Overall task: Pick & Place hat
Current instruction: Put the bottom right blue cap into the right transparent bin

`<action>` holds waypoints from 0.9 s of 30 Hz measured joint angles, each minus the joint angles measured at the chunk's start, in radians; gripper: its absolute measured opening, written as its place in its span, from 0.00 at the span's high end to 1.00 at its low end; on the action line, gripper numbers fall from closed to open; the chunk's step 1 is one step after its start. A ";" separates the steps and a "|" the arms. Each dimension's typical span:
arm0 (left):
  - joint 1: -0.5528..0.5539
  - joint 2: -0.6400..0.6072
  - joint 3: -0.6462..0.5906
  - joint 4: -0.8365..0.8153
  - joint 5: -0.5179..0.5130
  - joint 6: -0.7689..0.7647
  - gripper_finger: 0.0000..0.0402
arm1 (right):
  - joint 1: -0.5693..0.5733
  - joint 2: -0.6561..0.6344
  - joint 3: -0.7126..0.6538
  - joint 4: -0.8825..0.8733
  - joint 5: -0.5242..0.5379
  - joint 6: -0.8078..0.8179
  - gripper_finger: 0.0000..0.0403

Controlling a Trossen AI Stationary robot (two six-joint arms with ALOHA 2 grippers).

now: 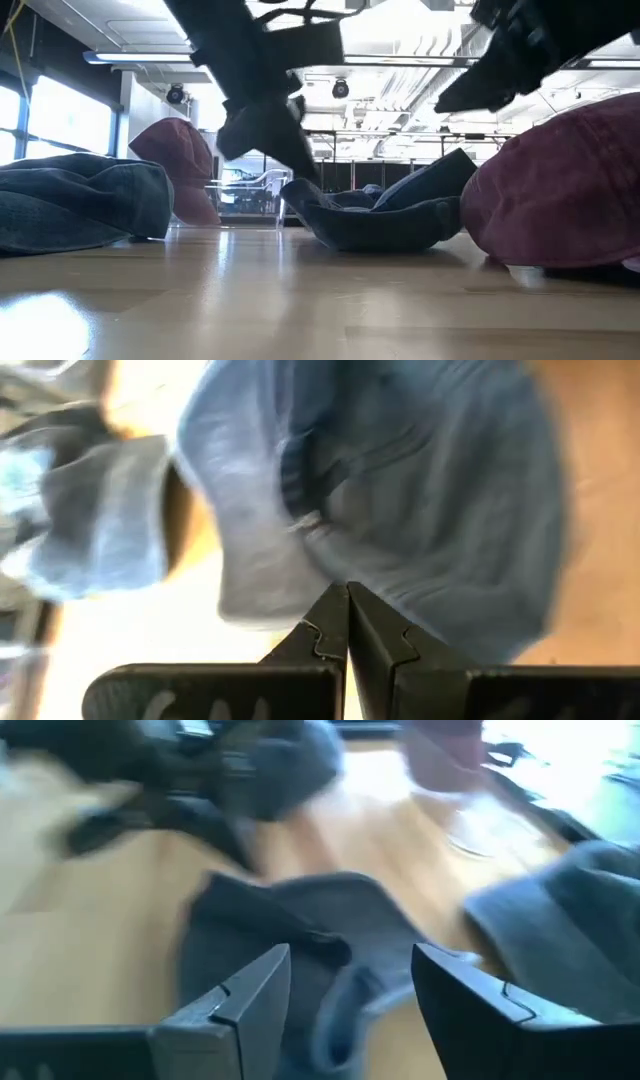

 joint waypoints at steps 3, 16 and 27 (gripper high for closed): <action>0.002 0.000 0.000 -0.068 -0.033 -0.043 1.00 | 0.056 0.006 0.000 0.026 -0.074 -0.076 0.49; -0.047 -0.095 -0.094 -0.197 -0.089 -0.270 1.00 | 0.083 0.462 0.445 -0.389 -0.129 -0.233 0.48; -0.170 -0.083 -0.297 0.159 -0.008 -0.335 1.00 | 0.001 0.809 0.759 -0.793 -0.267 -0.278 0.48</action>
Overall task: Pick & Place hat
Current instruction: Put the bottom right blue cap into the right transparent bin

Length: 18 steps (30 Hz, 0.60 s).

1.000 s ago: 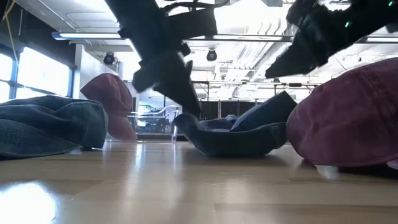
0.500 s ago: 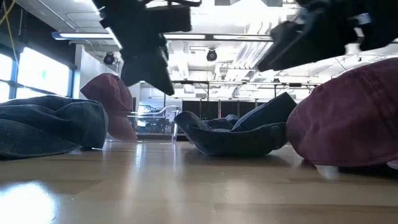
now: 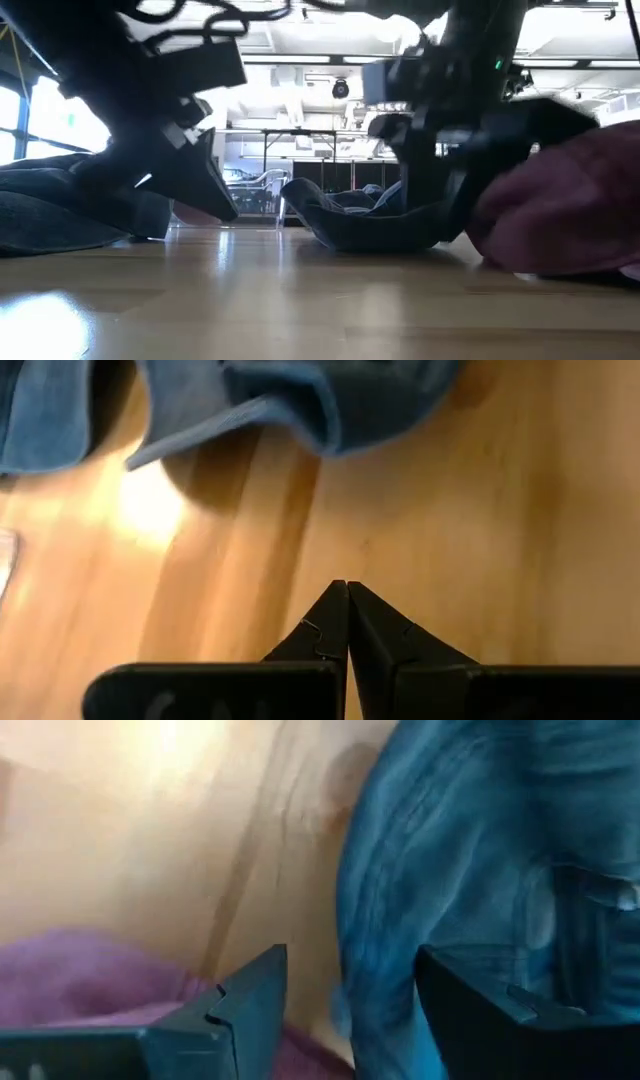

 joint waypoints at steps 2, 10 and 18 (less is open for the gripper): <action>-0.015 0.000 -0.010 0.032 -0.014 0.003 1.00 | -0.006 0.031 0.008 -0.012 0.036 0.033 0.51; -0.031 -0.001 -0.012 0.038 -0.048 0.030 1.00 | -0.036 0.003 -0.003 -0.036 0.035 0.054 0.85; -0.038 -0.001 -0.012 0.047 -0.053 0.033 1.00 | -0.152 -0.214 -0.002 -0.092 -0.019 0.123 0.90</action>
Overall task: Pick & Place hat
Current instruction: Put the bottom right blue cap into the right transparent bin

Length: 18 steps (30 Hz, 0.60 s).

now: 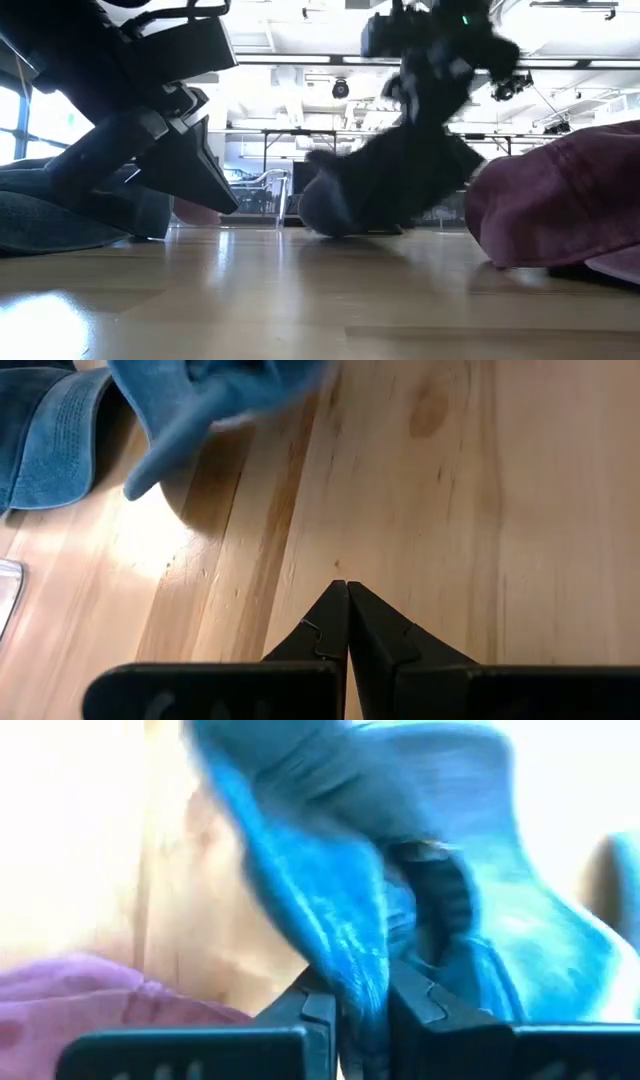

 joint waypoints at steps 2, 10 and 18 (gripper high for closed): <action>0.001 0.000 0.000 0.000 -0.001 0.000 1.00 | -0.046 -0.086 0.000 -0.024 0.009 0.031 0.93; 0.001 0.000 0.000 0.000 0.003 -0.004 1.00 | -0.272 -0.466 0.000 -0.088 0.066 0.195 0.93; 0.001 0.000 0.000 0.016 -0.001 -0.002 1.00 | -0.580 -0.751 0.001 -0.237 0.116 0.245 0.95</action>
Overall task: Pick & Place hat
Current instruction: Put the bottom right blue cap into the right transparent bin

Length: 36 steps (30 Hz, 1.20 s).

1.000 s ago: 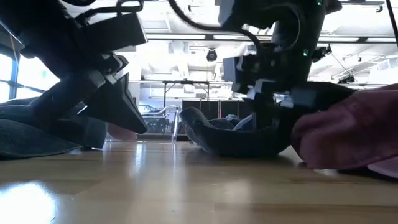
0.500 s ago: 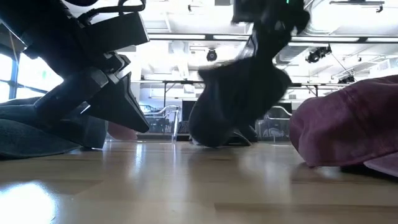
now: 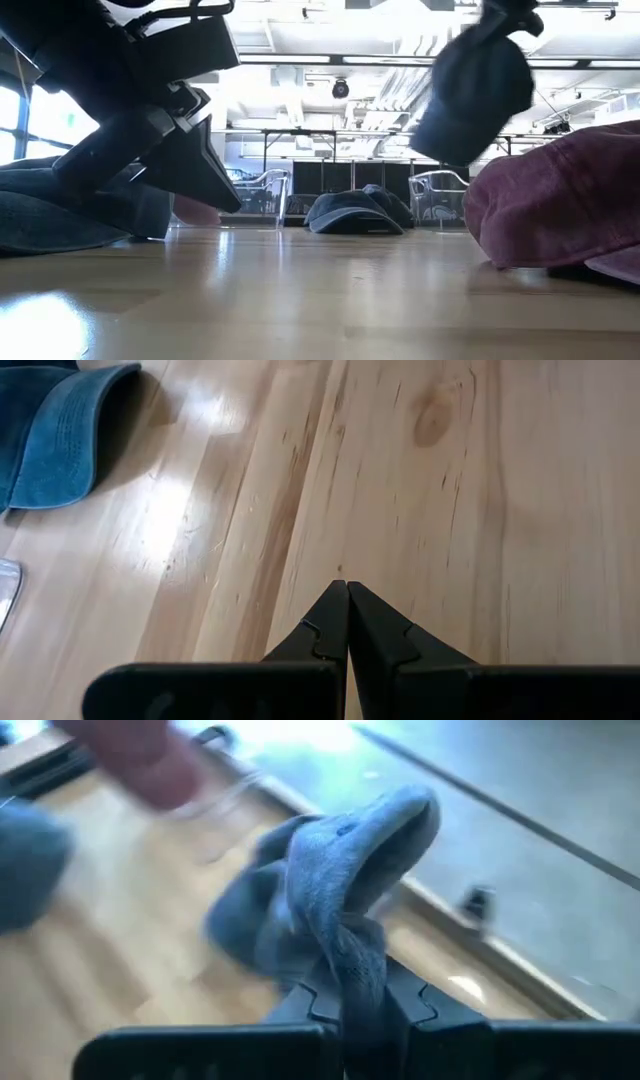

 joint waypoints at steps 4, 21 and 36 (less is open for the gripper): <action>0.000 0.000 0.000 0.028 -0.005 0.003 1.00 | -0.143 -0.050 0.000 -0.030 0.008 -0.010 0.93; 0.006 0.000 -0.003 0.041 0.014 0.021 1.00 | -0.460 0.060 -0.001 -0.108 0.057 -0.071 0.96; 0.006 0.000 -0.011 0.043 0.016 0.024 1.00 | -0.352 0.258 -0.001 -0.055 0.290 0.073 0.96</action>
